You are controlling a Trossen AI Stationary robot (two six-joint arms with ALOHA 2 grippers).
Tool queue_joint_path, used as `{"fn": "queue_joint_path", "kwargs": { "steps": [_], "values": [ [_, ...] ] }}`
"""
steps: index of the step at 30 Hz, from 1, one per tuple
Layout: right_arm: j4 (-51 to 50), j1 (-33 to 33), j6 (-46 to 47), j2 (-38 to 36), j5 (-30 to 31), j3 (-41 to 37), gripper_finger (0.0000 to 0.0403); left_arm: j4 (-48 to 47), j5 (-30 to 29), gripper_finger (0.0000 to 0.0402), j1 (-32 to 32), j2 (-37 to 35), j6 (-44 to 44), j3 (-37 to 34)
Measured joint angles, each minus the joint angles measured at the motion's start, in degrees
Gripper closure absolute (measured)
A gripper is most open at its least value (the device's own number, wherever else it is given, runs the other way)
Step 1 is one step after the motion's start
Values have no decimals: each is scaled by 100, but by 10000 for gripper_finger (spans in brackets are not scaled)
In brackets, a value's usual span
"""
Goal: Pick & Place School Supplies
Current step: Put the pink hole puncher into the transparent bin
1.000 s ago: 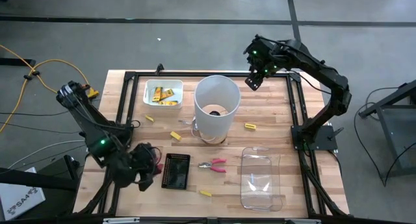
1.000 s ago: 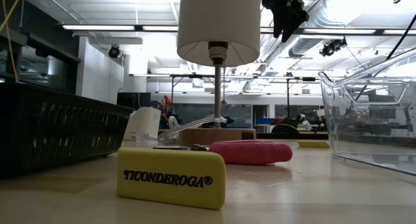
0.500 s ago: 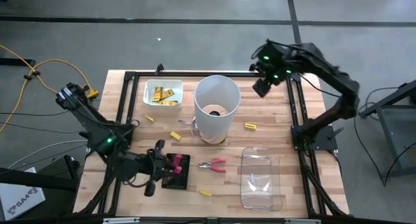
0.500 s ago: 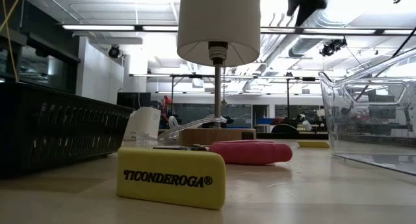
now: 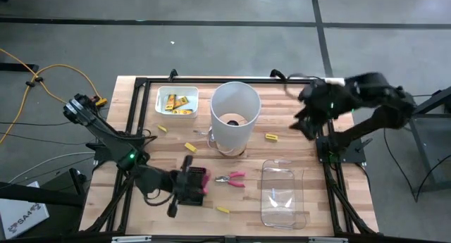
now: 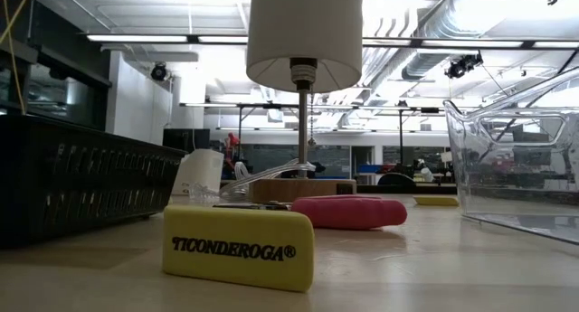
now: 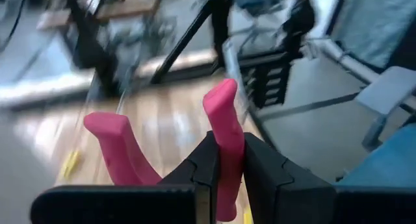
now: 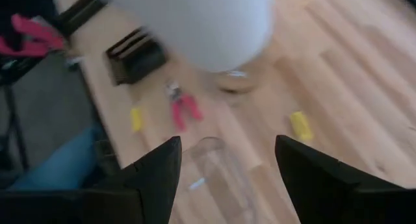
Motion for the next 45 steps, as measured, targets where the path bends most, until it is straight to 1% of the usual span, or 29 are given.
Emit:
{"fn": "queue_joint_path", "kwargs": {
  "steps": [5, 8, 10, 13, 20, 25, 30, 33, 36, 39, 42, 45],
  "values": [
    [804, 1156, 161, 425, 231, 1, 162, 913, 267, 359, -55, 185, 1425, 0],
    [1264, 1667, 137, 767, 443, -1, 162, 1487, 373, 359, -42, 300, 2187, -2],
    [1515, 1930, 32, 989, 508, -1, 162, 1907, 818, 359, 23, 396, 2672, -2],
    [1863, 2237, -124, 1310, 644, -1, 162, 2364, 1610, 359, 122, 530, 3150, -2],
    [2647, 2680, -891, 1842, 1285, -4, 162, 3177, 3178, 359, 490, 810, 3787, -4],
    [3233, 2860, -1642, 2057, 1395, -4, 162, 3640, 4328, 359, 812, 985, 4055, -7],
    [3775, 2940, -2266, 2105, 1396, -6, 162, 3894, 5553, 359, 1179, 1002, 4013, -7],
    [4176, 2925, -2700, 2103, 1393, -4, 162, 4053, 6168, 359, 1367, 1002, 3908, -7],
    [4597, 2923, -3082, 2103, 1386, -4, 162, 4139, 6540, 359, 1539, 1002, 3820, -7],
    [4790, 2894, -3329, 2118, 1379, -4, 162, 4216, 6860, 359, 1668, 1002, 3747, -7],
    [5073, 2804, -3530, 2220, 1327, -4, 162, 4267, 7047, 359, 1746, 999, 3752, -7],
    [5423, 2708, -3759, 2411, 1070, -4, 162, 4270, 7156, 359, 1779, 999, 3752, -7]
  ]
}}
